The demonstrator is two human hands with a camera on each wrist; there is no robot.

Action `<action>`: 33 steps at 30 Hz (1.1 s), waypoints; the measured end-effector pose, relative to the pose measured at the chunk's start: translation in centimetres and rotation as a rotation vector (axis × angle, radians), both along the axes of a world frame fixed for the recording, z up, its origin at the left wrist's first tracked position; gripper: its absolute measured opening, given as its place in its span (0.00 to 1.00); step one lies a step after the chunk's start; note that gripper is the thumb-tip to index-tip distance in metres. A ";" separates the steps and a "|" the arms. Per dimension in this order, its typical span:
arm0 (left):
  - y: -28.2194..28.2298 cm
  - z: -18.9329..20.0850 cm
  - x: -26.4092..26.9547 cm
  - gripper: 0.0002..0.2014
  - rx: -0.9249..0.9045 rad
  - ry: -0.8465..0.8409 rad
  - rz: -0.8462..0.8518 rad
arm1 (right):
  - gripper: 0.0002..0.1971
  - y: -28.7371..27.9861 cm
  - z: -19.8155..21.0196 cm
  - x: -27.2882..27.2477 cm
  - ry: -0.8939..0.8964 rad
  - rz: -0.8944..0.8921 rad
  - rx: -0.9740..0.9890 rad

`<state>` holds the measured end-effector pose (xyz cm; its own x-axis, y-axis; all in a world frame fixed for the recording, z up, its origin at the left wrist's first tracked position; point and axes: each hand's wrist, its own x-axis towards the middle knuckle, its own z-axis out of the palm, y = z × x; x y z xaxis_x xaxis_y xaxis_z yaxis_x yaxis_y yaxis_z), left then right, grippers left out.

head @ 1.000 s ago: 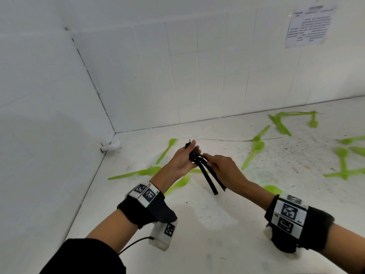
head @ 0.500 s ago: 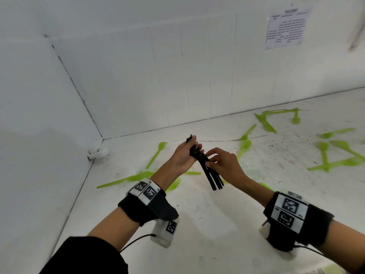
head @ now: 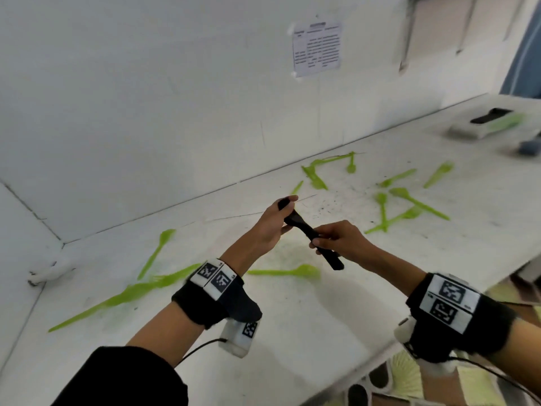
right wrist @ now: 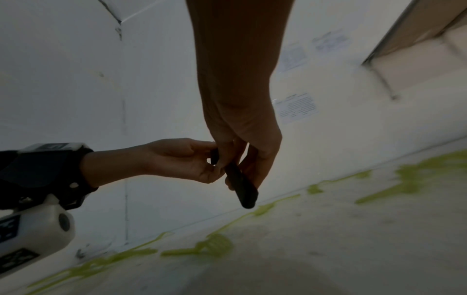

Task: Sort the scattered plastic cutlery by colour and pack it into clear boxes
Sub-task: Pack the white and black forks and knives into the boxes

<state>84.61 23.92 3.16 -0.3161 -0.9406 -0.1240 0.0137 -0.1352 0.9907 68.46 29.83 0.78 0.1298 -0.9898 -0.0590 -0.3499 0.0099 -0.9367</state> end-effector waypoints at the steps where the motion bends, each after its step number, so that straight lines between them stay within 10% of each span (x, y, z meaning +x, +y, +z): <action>1: 0.0 -0.2 -2.1 0.09 -0.001 0.014 -0.049 | 0.05 0.5 -0.1 -2.1 0.008 -0.042 0.001; 22: 2.1 -2.5 -39.2 0.07 0.060 0.049 -0.615 | 0.12 11.6 -2.1 -33.0 0.176 -0.689 0.016; 33: -2.3 -1.8 -59.9 0.07 0.003 0.054 -0.844 | 0.11 8.8 -1.1 -51.3 0.216 -0.811 0.013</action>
